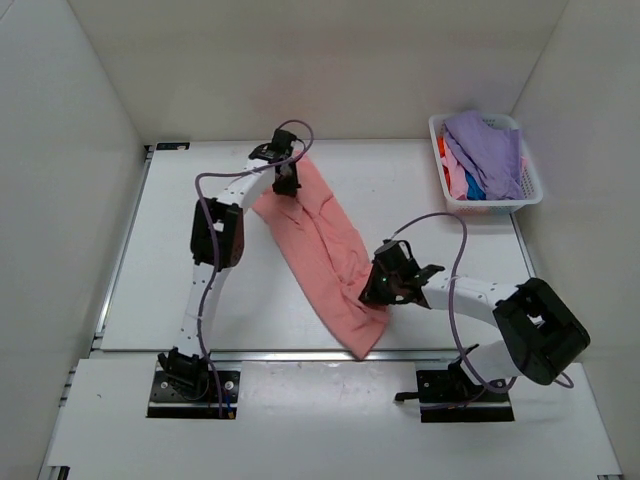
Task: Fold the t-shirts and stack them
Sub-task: Rotate the tshirt 90 degrees
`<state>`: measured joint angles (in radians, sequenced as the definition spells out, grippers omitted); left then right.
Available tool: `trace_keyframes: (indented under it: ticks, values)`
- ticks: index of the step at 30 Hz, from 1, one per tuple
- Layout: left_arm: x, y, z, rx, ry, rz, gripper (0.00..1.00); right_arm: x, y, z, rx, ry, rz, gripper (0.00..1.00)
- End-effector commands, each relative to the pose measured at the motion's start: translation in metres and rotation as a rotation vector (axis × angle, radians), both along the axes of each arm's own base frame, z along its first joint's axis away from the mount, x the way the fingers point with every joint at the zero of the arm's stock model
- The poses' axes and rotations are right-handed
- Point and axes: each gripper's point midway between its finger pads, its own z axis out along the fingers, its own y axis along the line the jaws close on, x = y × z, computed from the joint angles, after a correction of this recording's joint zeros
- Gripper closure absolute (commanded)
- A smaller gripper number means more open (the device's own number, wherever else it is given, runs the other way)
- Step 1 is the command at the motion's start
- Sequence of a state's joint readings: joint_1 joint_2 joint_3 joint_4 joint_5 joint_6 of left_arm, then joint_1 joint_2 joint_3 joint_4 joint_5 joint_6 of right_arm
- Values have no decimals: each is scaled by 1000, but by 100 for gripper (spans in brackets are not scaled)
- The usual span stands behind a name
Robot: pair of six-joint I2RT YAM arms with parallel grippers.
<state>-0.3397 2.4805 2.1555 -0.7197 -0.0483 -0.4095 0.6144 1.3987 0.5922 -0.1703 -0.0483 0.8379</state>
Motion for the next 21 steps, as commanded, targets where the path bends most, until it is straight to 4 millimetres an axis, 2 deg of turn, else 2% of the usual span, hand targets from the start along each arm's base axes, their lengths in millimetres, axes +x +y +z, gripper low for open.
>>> trace_keyframes:
  ticks: [1, 2, 3, 4, 5, 6, 7, 8, 9, 10, 11, 14, 17, 18, 20, 21]
  values:
    - [-17, -30, 3, 25, 92, -119, 100, -48, 12, -26, 20, 133, 2, 100]
    - [-6, -41, 7, -12, 71, -133, 100, -55, 16, -30, 28, 134, 19, 100]
    - [2, -49, 8, -50, 55, -135, 100, -53, 22, -28, 52, 118, 30, 100]
    - [7, -47, 11, -68, 47, -124, 100, -59, 28, -31, 59, 122, 56, 100]
    - [12, -58, 11, -108, 27, -138, 100, -62, 35, -30, 77, 117, 69, 100]
    - [7, -61, 8, -130, 42, -149, 100, -68, 34, -37, 66, 130, 84, 100]
    - [8, -61, 9, -140, 25, -148, 99, -63, 47, -31, 108, 95, 94, 100]
    - [16, -63, 12, -153, -15, -149, 99, -66, 51, -33, 119, 103, 102, 100]
    - [12, -64, 7, -155, -8, -155, 97, -60, 59, -29, 158, 79, 106, 100]
    - [17, -64, 15, -173, -30, -147, 97, -57, 67, -28, 178, 76, 115, 100]
    - [21, -66, 14, -185, -40, -151, 97, -56, 67, -33, 166, 85, 105, 100]
    - [35, -74, 17, -211, -72, -163, 94, -48, 85, -26, 199, 66, 108, 100]
    - [47, -68, 24, -215, -112, -140, 95, -54, 77, -23, 204, 59, 34, 100]
    - [49, -65, 20, -208, -120, -136, 95, -55, 74, -17, 209, 43, 3, 100]
    - [55, -51, 24, -198, -141, -99, 95, -65, 55, -24, 198, 45, -58, 100]
    - [57, -55, 26, -209, -152, -94, 94, -61, 50, -16, 218, 24, -112, 100]
